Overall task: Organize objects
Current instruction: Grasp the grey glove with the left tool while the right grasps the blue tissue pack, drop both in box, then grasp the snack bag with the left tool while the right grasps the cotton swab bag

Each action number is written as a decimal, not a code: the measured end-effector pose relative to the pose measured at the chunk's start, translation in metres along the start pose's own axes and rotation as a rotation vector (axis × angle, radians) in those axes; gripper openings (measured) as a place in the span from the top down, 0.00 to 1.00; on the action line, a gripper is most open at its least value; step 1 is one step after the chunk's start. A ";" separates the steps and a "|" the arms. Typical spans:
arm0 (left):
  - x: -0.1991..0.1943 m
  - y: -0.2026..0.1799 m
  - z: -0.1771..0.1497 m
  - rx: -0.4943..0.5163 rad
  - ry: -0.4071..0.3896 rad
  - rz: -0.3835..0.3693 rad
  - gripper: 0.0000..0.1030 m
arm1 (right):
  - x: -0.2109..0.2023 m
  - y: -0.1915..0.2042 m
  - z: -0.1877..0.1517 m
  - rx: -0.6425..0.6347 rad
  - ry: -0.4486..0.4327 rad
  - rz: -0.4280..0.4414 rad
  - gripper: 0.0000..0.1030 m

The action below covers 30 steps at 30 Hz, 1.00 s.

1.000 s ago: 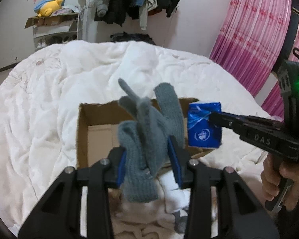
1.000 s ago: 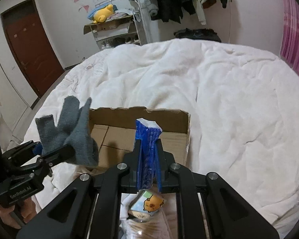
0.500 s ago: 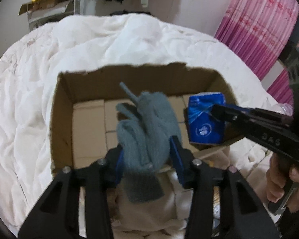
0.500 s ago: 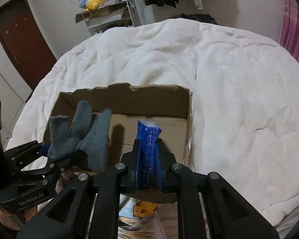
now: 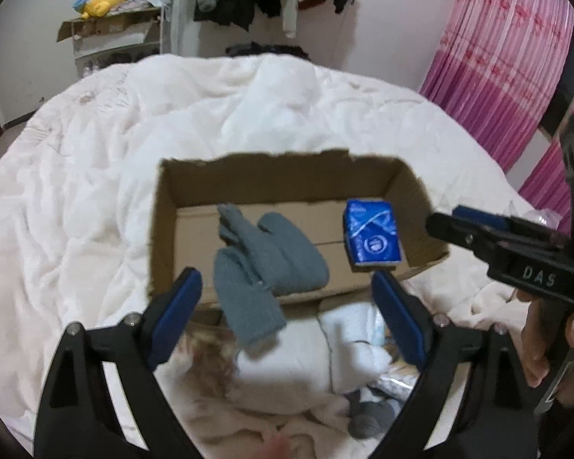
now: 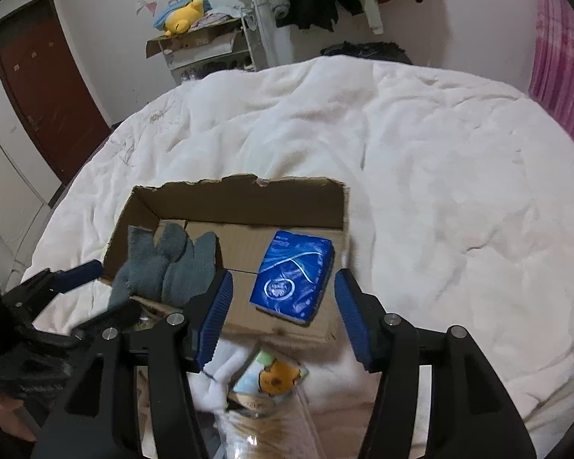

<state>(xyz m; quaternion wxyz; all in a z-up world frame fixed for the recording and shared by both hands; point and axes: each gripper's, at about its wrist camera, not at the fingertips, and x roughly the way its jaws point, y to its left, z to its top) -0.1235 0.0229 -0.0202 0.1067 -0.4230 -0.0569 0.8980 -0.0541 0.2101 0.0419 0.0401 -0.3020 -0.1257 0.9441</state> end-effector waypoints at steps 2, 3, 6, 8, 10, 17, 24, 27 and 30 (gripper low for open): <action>-0.016 0.000 -0.003 -0.007 -0.020 -0.007 0.11 | -0.016 0.003 -0.006 -0.010 -0.009 -0.017 0.43; -0.024 -0.001 -0.005 -0.007 -0.025 -0.009 0.11 | -0.024 0.004 -0.009 -0.014 -0.013 -0.025 0.43; -0.048 -0.003 -0.015 -0.007 -0.041 -0.022 0.11 | -0.048 0.009 -0.024 -0.025 -0.026 -0.046 0.43; -0.064 -0.004 -0.024 -0.018 -0.055 -0.028 0.11 | -0.059 0.011 -0.031 -0.023 -0.033 -0.053 0.42; -0.077 -0.004 -0.030 -0.028 -0.069 -0.038 0.11 | -0.071 0.012 -0.037 -0.018 -0.040 -0.054 0.42; -0.089 -0.016 -0.054 0.003 -0.043 -0.064 0.10 | -0.086 0.016 -0.042 -0.034 -0.043 -0.069 0.28; -0.054 -0.022 -0.073 0.003 0.063 -0.074 0.10 | -0.053 0.013 -0.060 -0.030 0.072 -0.074 0.26; -0.037 -0.021 -0.077 -0.007 0.099 -0.067 0.10 | -0.035 0.010 -0.069 -0.024 0.141 -0.056 0.26; -0.021 -0.016 -0.080 -0.033 0.142 -0.067 0.10 | -0.016 0.009 -0.078 -0.021 0.205 -0.061 0.26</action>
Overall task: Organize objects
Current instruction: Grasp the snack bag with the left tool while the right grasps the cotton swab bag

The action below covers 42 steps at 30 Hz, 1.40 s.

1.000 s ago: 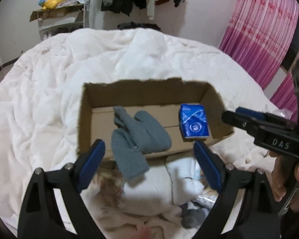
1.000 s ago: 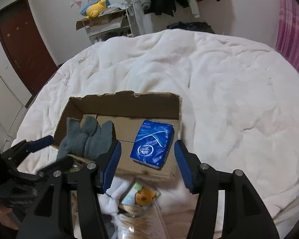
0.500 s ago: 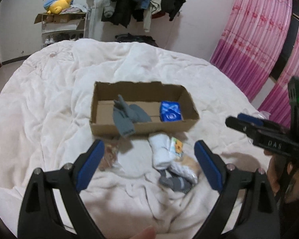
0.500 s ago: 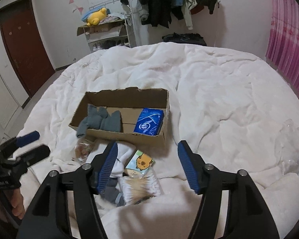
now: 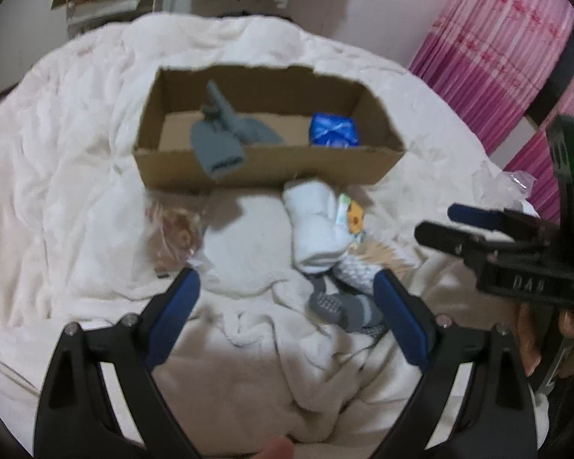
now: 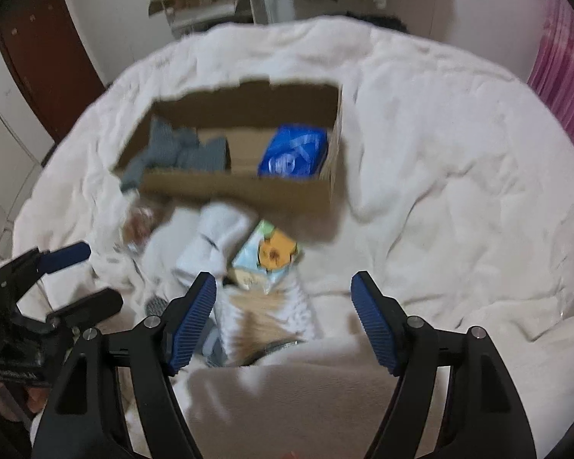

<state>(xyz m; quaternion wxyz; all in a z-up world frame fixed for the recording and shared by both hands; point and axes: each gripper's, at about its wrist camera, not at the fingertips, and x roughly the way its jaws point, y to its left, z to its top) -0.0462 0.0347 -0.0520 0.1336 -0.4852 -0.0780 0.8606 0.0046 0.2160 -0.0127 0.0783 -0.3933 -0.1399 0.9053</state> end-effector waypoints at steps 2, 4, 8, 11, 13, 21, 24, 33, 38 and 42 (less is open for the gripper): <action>0.007 0.003 0.002 -0.012 0.009 0.005 0.10 | 0.010 -0.001 -0.005 0.003 0.035 0.012 0.26; 0.010 0.003 0.003 -0.012 0.012 0.008 0.10 | 0.020 -0.003 -0.008 0.013 0.072 0.030 0.26; 0.016 0.002 0.003 -0.003 0.028 0.017 0.10 | 0.038 -0.009 -0.011 0.046 0.142 0.085 0.26; 0.017 0.010 0.003 -0.027 0.033 0.016 0.10 | 0.048 -0.006 -0.013 0.039 0.197 0.098 0.26; 0.017 0.019 0.004 -0.047 0.029 0.020 0.10 | 0.051 0.000 -0.013 0.014 0.215 0.095 0.26; 0.023 0.061 0.018 -0.095 0.018 0.114 0.10 | 0.067 0.014 -0.014 -0.056 0.278 0.051 0.22; 0.047 0.075 0.024 -0.086 0.076 0.146 0.10 | 0.068 0.012 -0.015 -0.048 0.272 0.047 0.22; 0.067 0.075 0.025 -0.035 0.099 0.108 0.47 | 0.063 0.005 -0.017 -0.021 0.230 0.058 0.28; 0.061 0.086 0.023 -0.086 0.082 0.073 0.64 | 0.056 -0.001 -0.020 0.009 0.193 0.080 0.29; 0.054 0.086 0.021 -0.083 0.068 0.061 0.70 | 0.044 -0.002 -0.021 0.025 0.149 0.086 0.29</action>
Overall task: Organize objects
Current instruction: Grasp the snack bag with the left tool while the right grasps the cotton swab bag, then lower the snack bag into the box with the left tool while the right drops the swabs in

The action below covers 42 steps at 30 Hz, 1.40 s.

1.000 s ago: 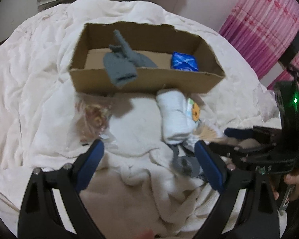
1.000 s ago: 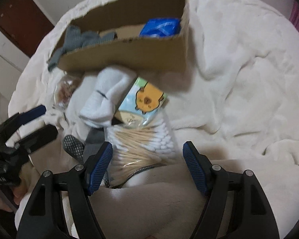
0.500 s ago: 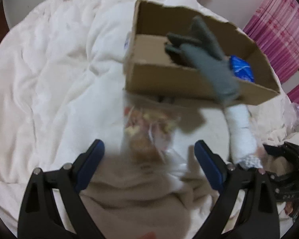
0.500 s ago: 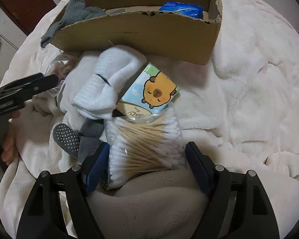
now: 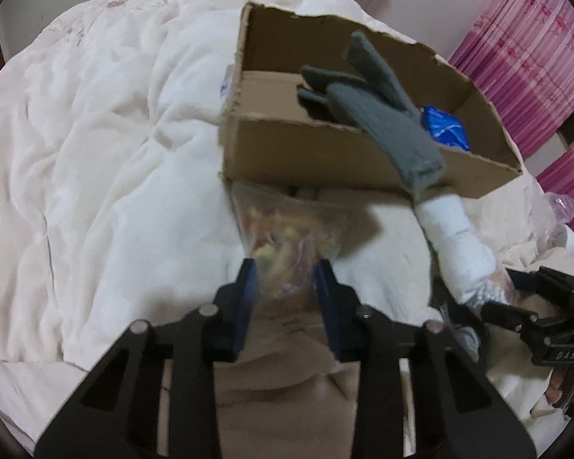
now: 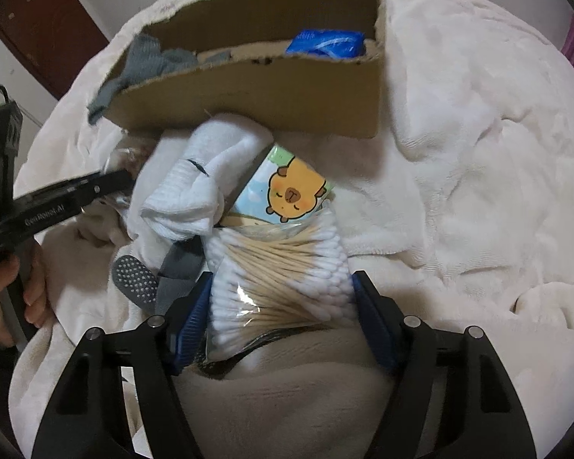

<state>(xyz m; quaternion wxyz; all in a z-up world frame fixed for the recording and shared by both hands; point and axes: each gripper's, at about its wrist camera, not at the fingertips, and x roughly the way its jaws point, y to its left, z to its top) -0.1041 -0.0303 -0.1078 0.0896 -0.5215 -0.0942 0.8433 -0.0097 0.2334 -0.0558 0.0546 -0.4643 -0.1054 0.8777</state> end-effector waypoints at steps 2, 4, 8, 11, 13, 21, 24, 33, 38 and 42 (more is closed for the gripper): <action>-0.007 0.001 -0.002 -0.006 -0.022 -0.007 0.73 | -0.009 -0.002 -0.004 0.009 -0.024 0.001 0.29; -0.016 0.001 -0.004 -0.002 -0.039 -0.016 0.73 | -0.016 -0.002 -0.006 0.009 -0.039 0.000 0.29; -0.042 -0.007 -0.008 0.005 -0.081 -0.030 0.73 | -0.028 -0.001 -0.004 0.005 -0.066 -0.017 0.29; -0.055 -0.015 -0.011 0.014 -0.116 -0.035 0.73 | -0.036 0.007 0.000 0.000 -0.097 -0.041 0.29; -0.068 -0.016 -0.013 0.017 -0.134 -0.040 0.73 | -0.047 0.006 -0.001 0.002 -0.121 -0.052 0.29; -0.103 -0.020 -0.008 0.030 -0.202 -0.064 0.73 | -0.081 0.016 0.009 -0.011 -0.226 -0.068 0.29; -0.113 -0.026 -0.003 0.045 -0.231 -0.078 0.73 | -0.092 0.023 0.014 -0.024 -0.252 -0.069 0.29; -0.128 -0.041 0.035 0.095 -0.324 -0.046 0.73 | -0.104 0.034 0.051 -0.034 -0.325 -0.060 0.29; -0.114 -0.036 0.056 0.090 -0.328 -0.030 0.73 | -0.096 0.038 0.080 -0.029 -0.347 -0.056 0.29; -0.097 -0.025 0.068 0.071 -0.311 -0.025 0.73 | -0.081 0.041 0.100 -0.020 -0.355 -0.059 0.29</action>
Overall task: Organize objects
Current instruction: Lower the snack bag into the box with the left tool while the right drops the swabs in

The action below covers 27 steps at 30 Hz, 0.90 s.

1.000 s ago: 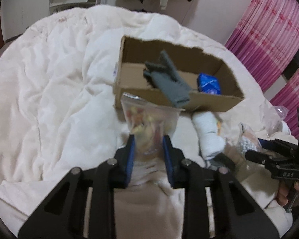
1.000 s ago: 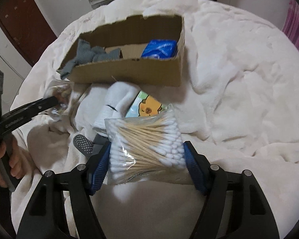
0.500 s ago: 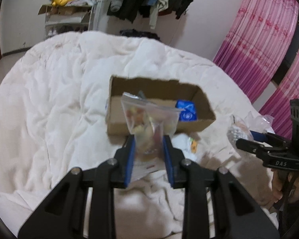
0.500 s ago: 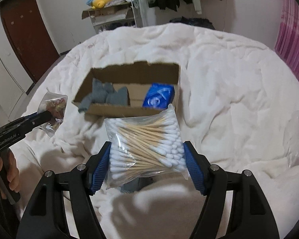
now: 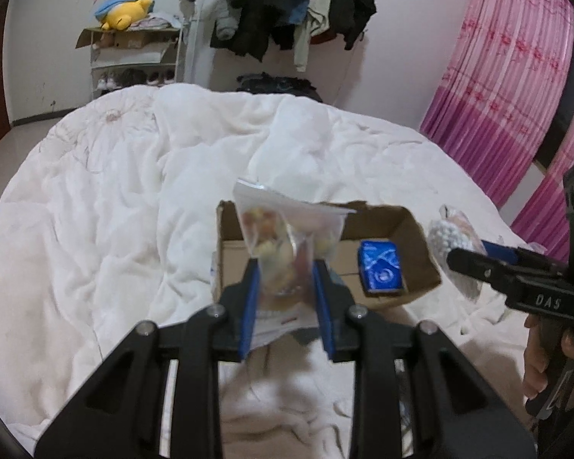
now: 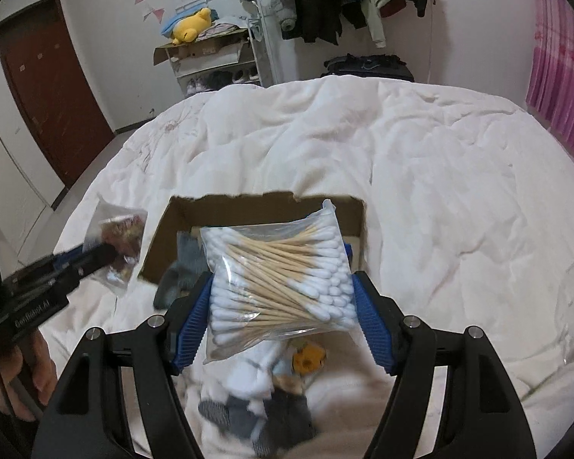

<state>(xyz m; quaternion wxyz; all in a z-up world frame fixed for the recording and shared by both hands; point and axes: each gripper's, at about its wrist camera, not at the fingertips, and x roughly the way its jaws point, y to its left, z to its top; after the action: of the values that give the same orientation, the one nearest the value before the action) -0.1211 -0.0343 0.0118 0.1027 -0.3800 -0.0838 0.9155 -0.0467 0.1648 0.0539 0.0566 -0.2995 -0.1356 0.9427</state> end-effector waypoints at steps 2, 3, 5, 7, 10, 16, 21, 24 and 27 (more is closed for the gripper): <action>0.013 0.005 0.001 -0.007 0.018 0.007 0.73 | 0.013 0.003 0.005 -0.009 0.005 -0.002 0.29; 0.019 0.007 0.002 -0.007 0.026 0.007 0.73 | 0.018 0.005 0.007 -0.015 0.007 -0.002 0.29; 0.034 0.009 0.002 0.000 0.048 0.013 0.73 | 0.033 0.008 0.009 -0.028 0.019 -0.003 0.29; 0.048 0.011 0.000 0.001 0.073 0.013 0.73 | 0.050 0.009 0.010 -0.030 0.035 -0.001 0.29; 0.065 0.014 -0.003 0.001 0.104 0.018 0.73 | 0.074 0.008 0.009 -0.024 0.069 -0.007 0.29; 0.090 0.028 -0.007 -0.027 0.157 0.027 0.72 | 0.105 0.008 0.004 -0.028 0.120 -0.030 0.28; 0.098 0.027 -0.012 -0.023 0.174 0.026 0.71 | 0.112 0.013 -0.001 -0.063 0.127 -0.083 0.28; 0.097 0.026 -0.012 -0.022 0.181 0.009 0.68 | 0.113 0.013 -0.002 -0.071 0.125 -0.109 0.25; 0.095 0.026 -0.013 -0.028 0.188 -0.007 0.66 | 0.108 0.012 -0.002 -0.067 0.101 -0.123 0.18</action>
<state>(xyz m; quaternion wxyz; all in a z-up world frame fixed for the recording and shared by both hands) -0.1807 -0.0343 -0.0672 0.1080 -0.4655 -0.0879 0.8740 -0.1333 0.1743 -0.0105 0.1110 -0.3393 -0.1821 0.9162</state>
